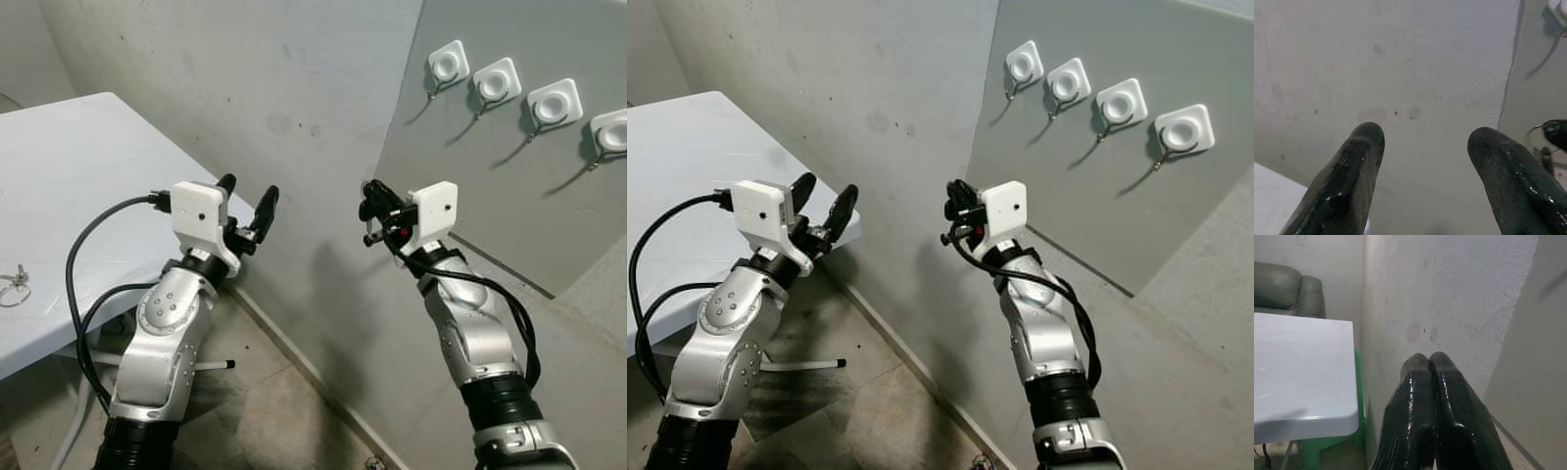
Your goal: Hang keys on a hook
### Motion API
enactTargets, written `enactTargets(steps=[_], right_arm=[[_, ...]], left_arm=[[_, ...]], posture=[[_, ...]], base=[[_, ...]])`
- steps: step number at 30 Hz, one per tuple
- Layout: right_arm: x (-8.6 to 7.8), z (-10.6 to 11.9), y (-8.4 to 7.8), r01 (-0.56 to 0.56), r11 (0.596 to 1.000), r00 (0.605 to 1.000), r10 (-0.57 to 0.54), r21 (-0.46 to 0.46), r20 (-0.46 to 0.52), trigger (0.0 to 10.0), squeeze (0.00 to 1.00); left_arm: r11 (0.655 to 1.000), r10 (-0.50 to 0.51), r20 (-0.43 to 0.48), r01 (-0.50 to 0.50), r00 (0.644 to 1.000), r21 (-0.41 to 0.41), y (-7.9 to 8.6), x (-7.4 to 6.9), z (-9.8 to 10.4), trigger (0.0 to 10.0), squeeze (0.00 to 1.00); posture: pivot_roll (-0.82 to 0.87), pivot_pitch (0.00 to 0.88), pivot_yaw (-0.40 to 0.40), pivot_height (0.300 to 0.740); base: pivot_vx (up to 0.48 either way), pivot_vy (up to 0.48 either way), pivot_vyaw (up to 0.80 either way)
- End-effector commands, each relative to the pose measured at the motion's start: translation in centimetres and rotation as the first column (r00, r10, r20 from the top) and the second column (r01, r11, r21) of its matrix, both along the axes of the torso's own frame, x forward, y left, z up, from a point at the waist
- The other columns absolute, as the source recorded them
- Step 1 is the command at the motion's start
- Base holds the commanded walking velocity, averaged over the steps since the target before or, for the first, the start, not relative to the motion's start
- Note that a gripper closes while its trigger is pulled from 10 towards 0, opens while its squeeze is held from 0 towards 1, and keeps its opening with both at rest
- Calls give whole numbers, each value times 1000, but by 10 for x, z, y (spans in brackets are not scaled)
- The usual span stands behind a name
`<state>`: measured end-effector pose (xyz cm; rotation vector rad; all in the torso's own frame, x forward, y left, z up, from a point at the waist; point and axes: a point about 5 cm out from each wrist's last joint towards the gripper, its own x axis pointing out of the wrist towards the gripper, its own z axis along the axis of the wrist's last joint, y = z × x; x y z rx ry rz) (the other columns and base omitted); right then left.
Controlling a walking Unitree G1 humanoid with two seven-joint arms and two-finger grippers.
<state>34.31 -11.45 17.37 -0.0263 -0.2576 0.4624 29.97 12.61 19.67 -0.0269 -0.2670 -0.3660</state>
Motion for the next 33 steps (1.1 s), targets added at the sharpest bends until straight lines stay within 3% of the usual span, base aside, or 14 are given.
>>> enactTargets(steps=[1, 14, 19, 33], right_arm=[[5, 9, -4, 7, 1000, 1000, -7, 5, 25, 10000, 0], [14, 19, -2, 4, 1000, 999, -5, 17, 49, 10000, 0], [22, 43, -2, 19, 979, 994, -40, 201, 98, 10000, 0], [18, 65, 1, -53, 940, 982, -12, 338, 187, 10000, 0]], left_arm=[[999, -42, 40, 42, 998, 8, -8, -1, 13, 10000, 0], [998, -65, 42, 65, 997, 8, -14, -4, 15, 10000, 0], [993, -117, 52, 116, 992, 23, -23, -10, 17, 10000, 0], [982, -187, 77, 184, 979, 47, -34, -16, 24, 10000, 0]], posture=[[-52, 41, -69, 740], [-47, 39, -71, 740], [-44, 33, -72, 740], [-42, 30, -70, 740]], base=[[0, 0, 0], [0, 0, 0], [0, 0, 0], [0, 0, 0]])
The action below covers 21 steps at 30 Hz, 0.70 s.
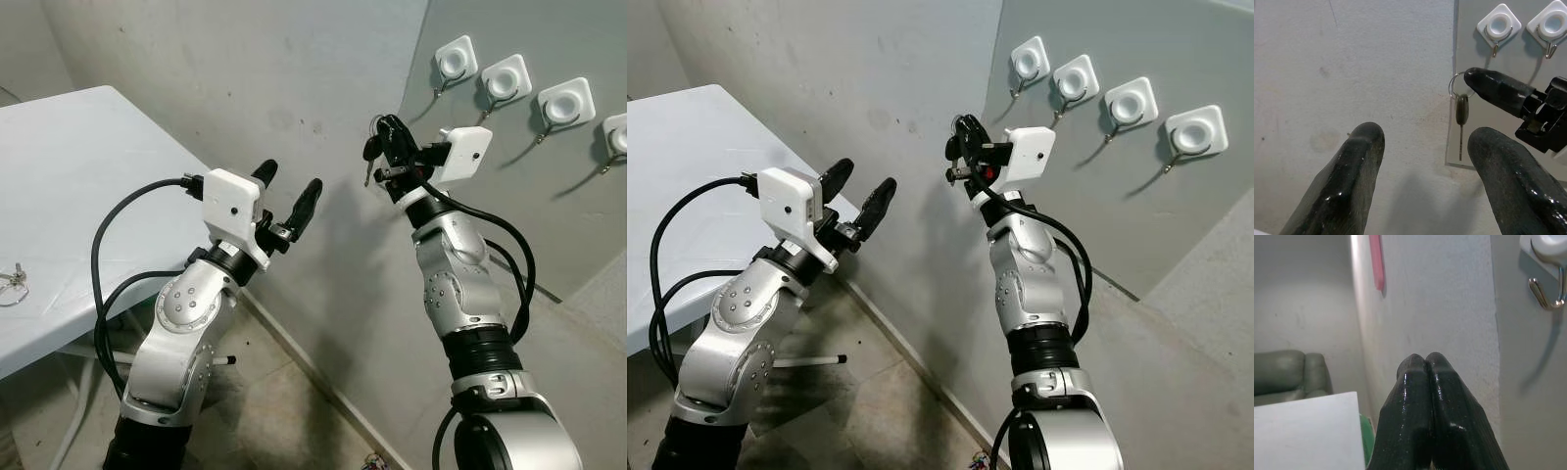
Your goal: Hang keys on a hook
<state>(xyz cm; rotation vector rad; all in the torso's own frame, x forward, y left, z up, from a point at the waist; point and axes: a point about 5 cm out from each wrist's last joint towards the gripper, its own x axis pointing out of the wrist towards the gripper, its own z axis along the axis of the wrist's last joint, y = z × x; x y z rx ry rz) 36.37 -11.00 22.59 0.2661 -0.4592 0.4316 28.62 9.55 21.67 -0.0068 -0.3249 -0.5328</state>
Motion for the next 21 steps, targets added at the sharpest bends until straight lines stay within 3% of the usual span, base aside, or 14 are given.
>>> enactTargets(steps=[1, 21], right_arm=[[-3, 15, -4, 2, 999, 998, -4, 35, 65, 10000, 0], [2, 34, -19, 37, 984, 997, -50, 175, 65, 10000, 0]], left_arm=[[1000, -26, 16, 26, 1000, 8, -4, -3, 5, 10000, 0], [1000, -27, 12, 27, 1000, 1, -2, -1, 8, 10000, 0]], posture=[[-45, 31, -68, 740], [-55, 55, -63, 740]], base=[[0, 0, 0], [0, 0, 0]])
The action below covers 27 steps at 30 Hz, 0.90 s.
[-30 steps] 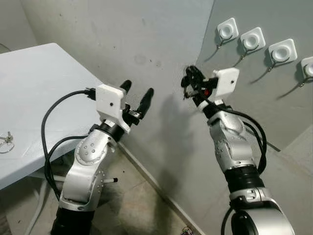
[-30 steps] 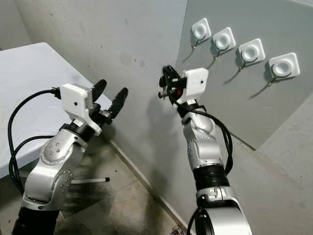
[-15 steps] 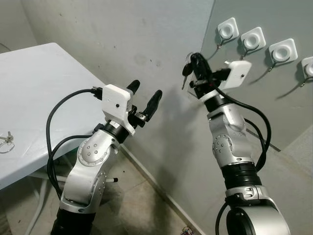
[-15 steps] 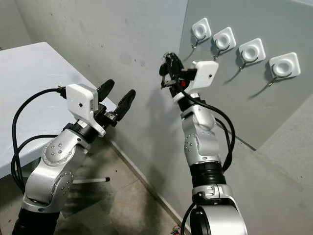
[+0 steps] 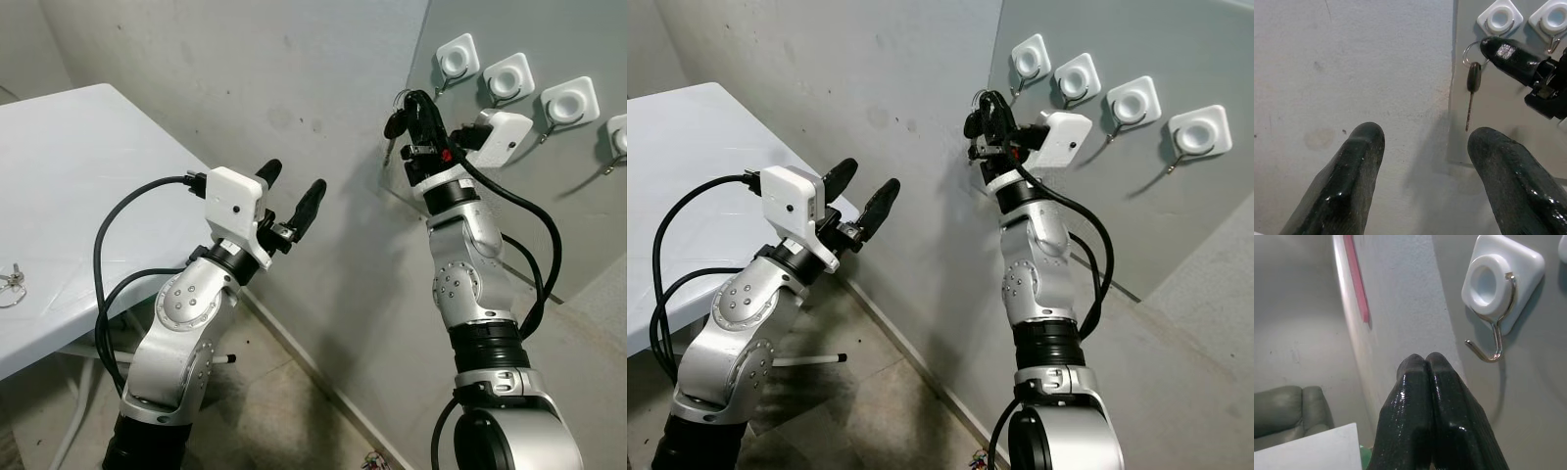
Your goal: Hang keys on a hook
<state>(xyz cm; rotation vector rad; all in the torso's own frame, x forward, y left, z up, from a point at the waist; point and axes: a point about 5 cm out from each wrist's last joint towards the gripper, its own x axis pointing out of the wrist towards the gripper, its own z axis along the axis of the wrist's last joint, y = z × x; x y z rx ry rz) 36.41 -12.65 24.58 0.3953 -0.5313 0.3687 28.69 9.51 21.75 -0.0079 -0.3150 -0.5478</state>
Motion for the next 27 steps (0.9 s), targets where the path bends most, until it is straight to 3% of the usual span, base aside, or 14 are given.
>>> enactTargets(steps=[1, 6, 27], right_arm=[[1, 14, -3, 11, 1000, 999, -11, 25, 33, 10000, 0], [1, 21, -4, 13, 999, 999, -15, 44, 52, 10000, 0], [-14, 7, -11, -2, 1000, 999, 2, 2, 45, 10000, 0]], left_arm=[[1000, -12, 21, 12, 1000, -4, -2, -1, 7, 10000, 0], [1000, -5, 21, 5, 1000, -8, 0, -2, 8, 10000, 0], [1000, -12, 13, 12, 1000, -14, -1, -1, 8, 10000, 0]], posture=[[-55, 55, -63, 740], [-53, 59, -64, 740], [-68, 66, -54, 740]], base=[[0, 0, 0], [0, 0, 0], [0, 0, 0]])
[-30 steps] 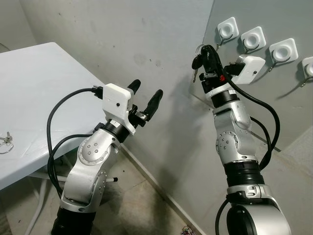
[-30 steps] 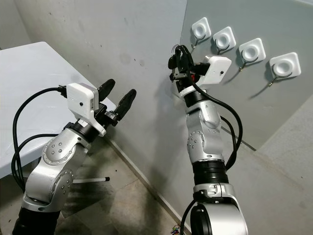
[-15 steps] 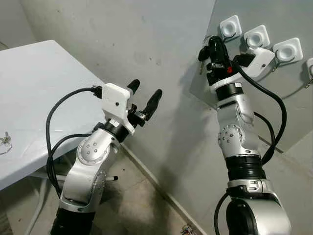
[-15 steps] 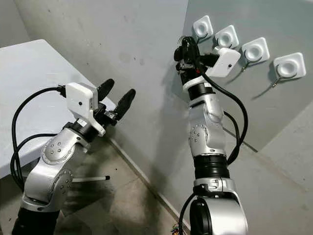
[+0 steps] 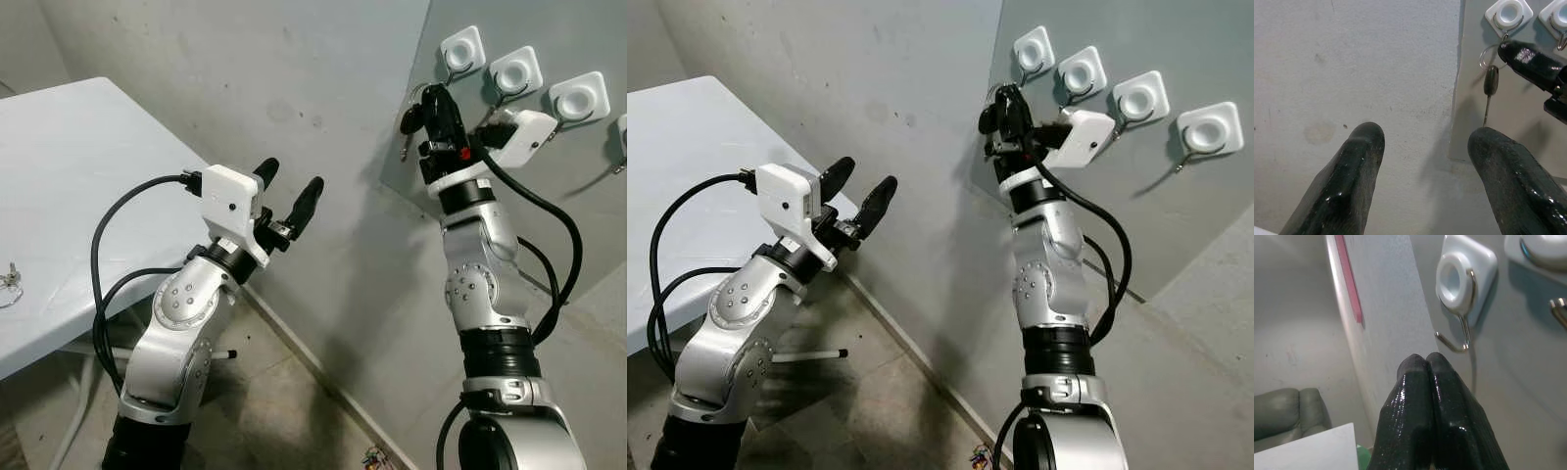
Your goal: Hang keys on a hook
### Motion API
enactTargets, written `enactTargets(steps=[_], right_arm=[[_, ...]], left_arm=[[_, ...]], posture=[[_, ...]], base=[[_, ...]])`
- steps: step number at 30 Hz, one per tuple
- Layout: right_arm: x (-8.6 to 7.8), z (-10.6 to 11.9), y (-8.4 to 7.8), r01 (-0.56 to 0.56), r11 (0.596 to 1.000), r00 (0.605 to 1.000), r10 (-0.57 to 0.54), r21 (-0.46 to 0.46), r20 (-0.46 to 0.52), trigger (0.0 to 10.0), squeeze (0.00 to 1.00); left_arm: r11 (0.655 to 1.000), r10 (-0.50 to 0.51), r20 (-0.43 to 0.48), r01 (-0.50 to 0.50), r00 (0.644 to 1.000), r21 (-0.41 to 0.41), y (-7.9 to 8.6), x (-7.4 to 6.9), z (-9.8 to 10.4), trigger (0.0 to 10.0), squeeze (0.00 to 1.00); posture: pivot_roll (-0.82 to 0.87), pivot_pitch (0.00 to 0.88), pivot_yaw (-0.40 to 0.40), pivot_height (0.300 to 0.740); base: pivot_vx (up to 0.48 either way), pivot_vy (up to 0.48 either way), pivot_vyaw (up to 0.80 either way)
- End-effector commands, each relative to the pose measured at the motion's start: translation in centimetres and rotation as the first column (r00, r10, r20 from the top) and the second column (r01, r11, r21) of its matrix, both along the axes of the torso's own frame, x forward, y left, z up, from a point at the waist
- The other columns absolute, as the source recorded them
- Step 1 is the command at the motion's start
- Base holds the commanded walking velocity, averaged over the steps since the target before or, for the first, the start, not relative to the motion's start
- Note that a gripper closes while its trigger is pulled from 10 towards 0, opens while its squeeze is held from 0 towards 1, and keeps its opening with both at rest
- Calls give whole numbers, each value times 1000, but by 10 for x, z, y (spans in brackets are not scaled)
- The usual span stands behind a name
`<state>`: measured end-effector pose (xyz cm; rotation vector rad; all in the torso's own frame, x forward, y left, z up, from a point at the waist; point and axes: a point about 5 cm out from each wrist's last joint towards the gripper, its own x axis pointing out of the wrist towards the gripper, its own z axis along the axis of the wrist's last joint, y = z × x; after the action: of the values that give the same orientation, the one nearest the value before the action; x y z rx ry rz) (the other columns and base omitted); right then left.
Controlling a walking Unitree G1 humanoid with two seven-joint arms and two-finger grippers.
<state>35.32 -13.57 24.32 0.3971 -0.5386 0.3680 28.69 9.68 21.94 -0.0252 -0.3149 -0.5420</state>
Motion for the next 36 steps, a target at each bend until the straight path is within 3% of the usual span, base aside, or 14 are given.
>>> enactTargets(steps=[1, 20, 31, 36], right_arm=[[-3, 11, -2, -4, 1000, 999, 4, 3, 44, 10000, 0], [-7, 21, -11, 14, 999, 996, -19, 51, 83, 10000, 0], [2, 18, -9, 54, 997, 999, -54, 48, -6, 10000, 0], [3, 5, -9, 54, 998, 997, -52, 34, -62, 10000, 0]], left_arm=[[1000, -15, 18, 15, 1000, 3, -3, -1, 6, 10000, 0], [1000, -18, 16, 18, 1000, 0, -4, 0, 6, 10000, 0], [1000, -17, 15, 17, 1000, -9, -4, 0, 7, 10000, 0], [1000, -6, 14, 6, 1000, -8, -2, -1, 7, 10000, 0]], posture=[[-68, 66, -54, 740], [-68, 60, -54, 740], [-64, 62, -55, 740], [-64, 62, -55, 740]], base=[[0, 0, 0], [0, 0, 0], [0, 0, 0], [0, 0, 0]])
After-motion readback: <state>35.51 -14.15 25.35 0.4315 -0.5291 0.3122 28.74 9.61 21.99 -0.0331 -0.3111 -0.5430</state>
